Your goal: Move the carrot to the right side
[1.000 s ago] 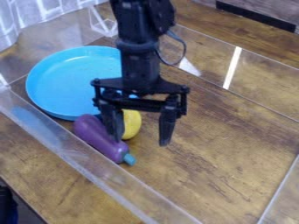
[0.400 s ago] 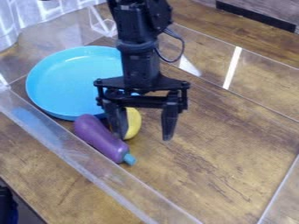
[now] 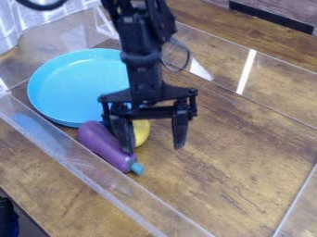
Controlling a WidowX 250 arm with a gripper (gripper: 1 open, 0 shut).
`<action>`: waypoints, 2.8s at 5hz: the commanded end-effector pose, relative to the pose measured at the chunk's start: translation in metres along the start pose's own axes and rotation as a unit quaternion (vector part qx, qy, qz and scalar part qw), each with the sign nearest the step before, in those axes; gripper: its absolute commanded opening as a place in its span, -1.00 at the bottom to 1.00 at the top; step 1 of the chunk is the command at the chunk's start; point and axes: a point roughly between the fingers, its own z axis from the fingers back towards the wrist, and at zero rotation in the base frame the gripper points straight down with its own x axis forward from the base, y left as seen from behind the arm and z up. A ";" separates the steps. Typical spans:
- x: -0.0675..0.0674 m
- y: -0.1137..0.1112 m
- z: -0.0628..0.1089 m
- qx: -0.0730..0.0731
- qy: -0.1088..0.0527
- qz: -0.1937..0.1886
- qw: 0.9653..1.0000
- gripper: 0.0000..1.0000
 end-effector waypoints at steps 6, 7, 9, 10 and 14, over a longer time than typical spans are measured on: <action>0.055 0.015 0.016 -0.041 -0.024 -0.101 0.994 1.00; 0.059 0.014 0.025 -0.043 -0.025 -0.105 0.993 1.00; 0.059 0.010 0.004 -0.039 -0.039 -0.056 0.997 1.00; 0.059 0.010 -0.004 -0.036 -0.050 -0.020 0.998 1.00; 0.036 0.006 -0.007 -0.039 -0.061 -0.009 0.997 -1.00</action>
